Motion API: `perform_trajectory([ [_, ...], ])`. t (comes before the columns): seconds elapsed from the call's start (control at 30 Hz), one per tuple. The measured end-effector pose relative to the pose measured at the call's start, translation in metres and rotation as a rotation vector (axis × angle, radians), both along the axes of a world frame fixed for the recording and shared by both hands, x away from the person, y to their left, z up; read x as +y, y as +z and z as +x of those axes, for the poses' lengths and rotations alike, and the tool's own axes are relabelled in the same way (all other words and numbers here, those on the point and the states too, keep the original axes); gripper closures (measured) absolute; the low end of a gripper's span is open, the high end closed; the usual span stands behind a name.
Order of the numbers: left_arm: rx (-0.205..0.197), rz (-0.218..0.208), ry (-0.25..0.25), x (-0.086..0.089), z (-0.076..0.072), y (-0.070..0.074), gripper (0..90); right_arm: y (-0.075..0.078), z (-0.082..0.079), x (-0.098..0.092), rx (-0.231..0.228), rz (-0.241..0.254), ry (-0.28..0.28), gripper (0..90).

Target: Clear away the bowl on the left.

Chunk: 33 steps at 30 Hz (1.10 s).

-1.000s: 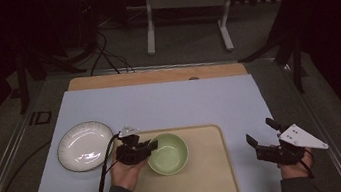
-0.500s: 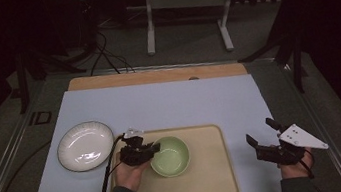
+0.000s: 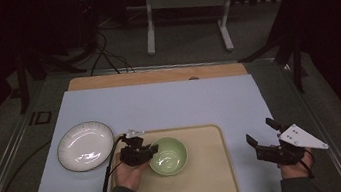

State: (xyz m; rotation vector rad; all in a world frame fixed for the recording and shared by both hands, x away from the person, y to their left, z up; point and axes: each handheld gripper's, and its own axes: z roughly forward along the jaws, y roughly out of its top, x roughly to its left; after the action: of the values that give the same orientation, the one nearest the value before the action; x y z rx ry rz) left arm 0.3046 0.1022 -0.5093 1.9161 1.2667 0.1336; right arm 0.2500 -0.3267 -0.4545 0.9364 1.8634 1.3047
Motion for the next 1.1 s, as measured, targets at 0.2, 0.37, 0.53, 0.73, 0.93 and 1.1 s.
perform_trajectory([
  [0.2, -0.019, -0.034, 0.017, 0.008, 0.0, 0.007, 72.4, 0.0, 0.0, 0.0, 0.0, -0.001, -0.001, 13.4],
  [0.37, -0.04, -0.038, 0.031, 0.014, 0.0, 0.014, 66.1, 0.0, 0.0, 0.0, 0.0, 0.001, -0.001, 13.3],
  [0.53, -0.07, -0.056, 0.047, 0.025, -0.002, 0.027, 60.8, 0.0, 0.0, 0.0, 0.001, 0.002, -0.001, 13.3],
  [0.73, -0.115, -0.074, 0.075, 0.042, -0.005, 0.044, 57.4, 0.0, 0.0, 0.0, 0.0, 0.003, -0.001, 13.3],
  [0.93, -0.158, -0.086, 0.104, 0.06, -0.009, 0.059, 55.3, 0.0, 0.0, -0.001, -0.003, 0.002, 0.0, 13.3],
  [1.1, -0.195, -0.081, 0.131, 0.073, -0.014, 0.068, 53.9, 0.0, 0.0, -0.001, -0.002, 0.003, -0.001, 13.3],
])
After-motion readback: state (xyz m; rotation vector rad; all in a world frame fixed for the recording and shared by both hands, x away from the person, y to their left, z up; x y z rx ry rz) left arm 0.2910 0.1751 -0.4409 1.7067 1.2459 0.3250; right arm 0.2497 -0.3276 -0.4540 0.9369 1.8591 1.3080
